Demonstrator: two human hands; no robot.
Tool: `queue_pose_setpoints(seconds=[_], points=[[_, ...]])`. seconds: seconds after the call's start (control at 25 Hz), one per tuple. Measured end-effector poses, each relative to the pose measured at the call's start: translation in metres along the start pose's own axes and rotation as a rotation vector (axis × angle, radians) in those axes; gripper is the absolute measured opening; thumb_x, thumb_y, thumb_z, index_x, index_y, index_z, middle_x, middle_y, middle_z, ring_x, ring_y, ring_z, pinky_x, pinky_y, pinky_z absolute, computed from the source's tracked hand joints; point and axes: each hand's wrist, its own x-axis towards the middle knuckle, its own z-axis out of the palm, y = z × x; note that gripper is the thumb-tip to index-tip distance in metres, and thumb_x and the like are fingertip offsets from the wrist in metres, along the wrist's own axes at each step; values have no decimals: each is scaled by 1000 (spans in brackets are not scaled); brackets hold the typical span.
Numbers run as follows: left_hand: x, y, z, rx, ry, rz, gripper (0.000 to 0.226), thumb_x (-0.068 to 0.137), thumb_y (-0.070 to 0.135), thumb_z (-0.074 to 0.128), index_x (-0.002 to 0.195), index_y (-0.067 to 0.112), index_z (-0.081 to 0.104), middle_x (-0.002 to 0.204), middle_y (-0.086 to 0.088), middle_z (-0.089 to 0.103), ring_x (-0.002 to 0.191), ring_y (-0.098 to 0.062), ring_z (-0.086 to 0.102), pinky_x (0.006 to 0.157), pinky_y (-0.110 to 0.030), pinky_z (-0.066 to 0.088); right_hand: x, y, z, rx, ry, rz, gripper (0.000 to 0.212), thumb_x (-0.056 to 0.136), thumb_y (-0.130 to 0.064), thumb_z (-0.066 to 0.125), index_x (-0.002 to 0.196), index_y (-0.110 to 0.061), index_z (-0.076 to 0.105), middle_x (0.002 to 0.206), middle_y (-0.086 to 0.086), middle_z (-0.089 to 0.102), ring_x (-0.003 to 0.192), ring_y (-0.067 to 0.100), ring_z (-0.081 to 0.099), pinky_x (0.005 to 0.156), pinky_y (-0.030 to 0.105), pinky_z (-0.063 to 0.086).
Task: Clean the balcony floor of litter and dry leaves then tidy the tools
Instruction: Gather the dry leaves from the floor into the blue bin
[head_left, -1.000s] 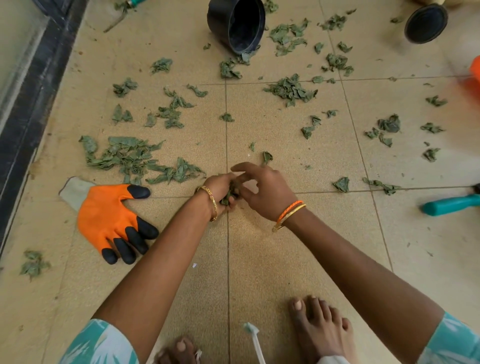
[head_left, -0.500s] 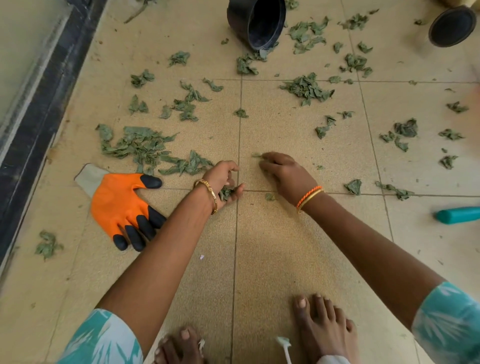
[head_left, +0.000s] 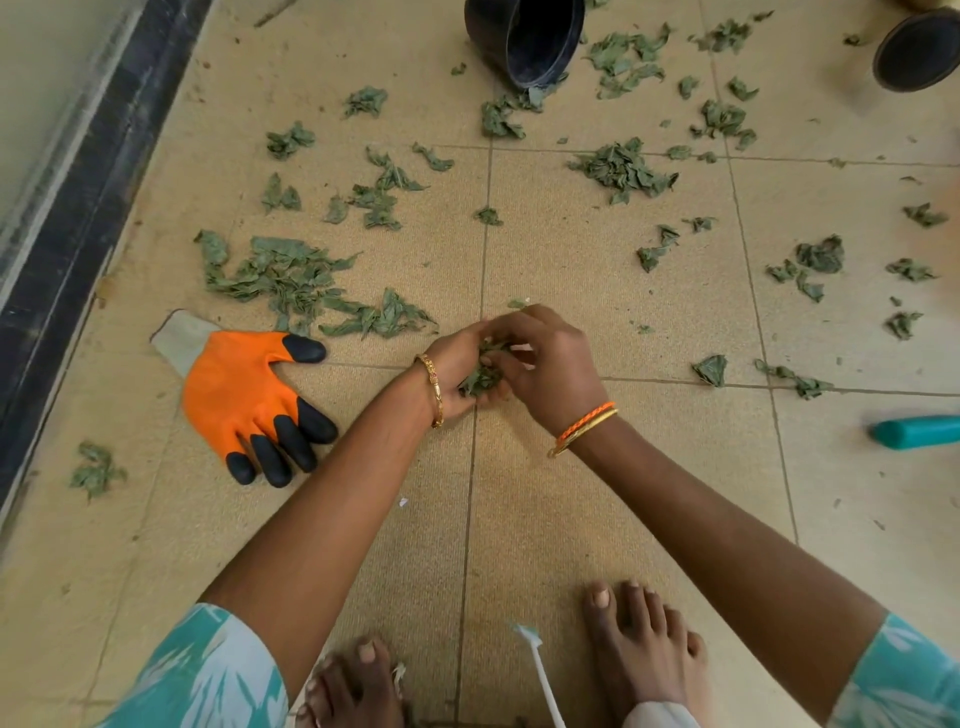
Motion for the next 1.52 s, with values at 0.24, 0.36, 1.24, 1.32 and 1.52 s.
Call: queue_pose_setpoints(seconds=[0.24, 0.36, 1.24, 1.32, 1.52], points=[[-3, 0, -17, -93, 119, -36, 32, 100, 26, 43, 69, 17, 44, 42, 6, 44, 32, -5, 42, 28, -11, 26, 24, 10, -14, -85, -235, -27, 32, 88, -16, 60, 120, -11, 58, 122, 8, 58, 114, 22, 53, 95, 27, 41], [-1, 8, -25, -88, 169, -26, 40, 98, 28, 42, 59, 20, 36, 40, 8, 37, 30, -5, 33, 30, -9, 19, 46, 32, -14, -284, -431, -43, 51, 89, -3, 50, 139, -7, 40, 146, 14, 33, 133, 29, 36, 105, 29, 31], [-13, -23, 10, 284, -67, -41, 33, 99, 35, 46, 88, 6, 59, 71, -11, 67, 36, -9, 48, 32, -14, 36, -40, 8, -31, -84, 17, 144, 22, 78, -2, 68, 98, -11, 63, 82, 2, 68, 69, 13, 66, 64, 25, 55], [-9, -25, 27, 287, -101, -17, 38, 99, 40, 44, 82, 8, 57, 59, -5, 60, 37, -10, 49, 33, -15, 35, -41, 3, -33, -118, 27, 147, 37, 79, -1, 66, 110, -12, 50, 91, 2, 63, 72, 15, 65, 63, 28, 55], [7, -29, 64, 327, -100, -13, 34, 101, 25, 42, 69, 12, 46, 53, -2, 48, 32, -7, 41, 31, -12, 26, -48, 30, -68, -290, 72, 129, 27, 83, -10, 61, 111, -11, 61, 107, 7, 66, 107, 27, 52, 90, 31, 38]])
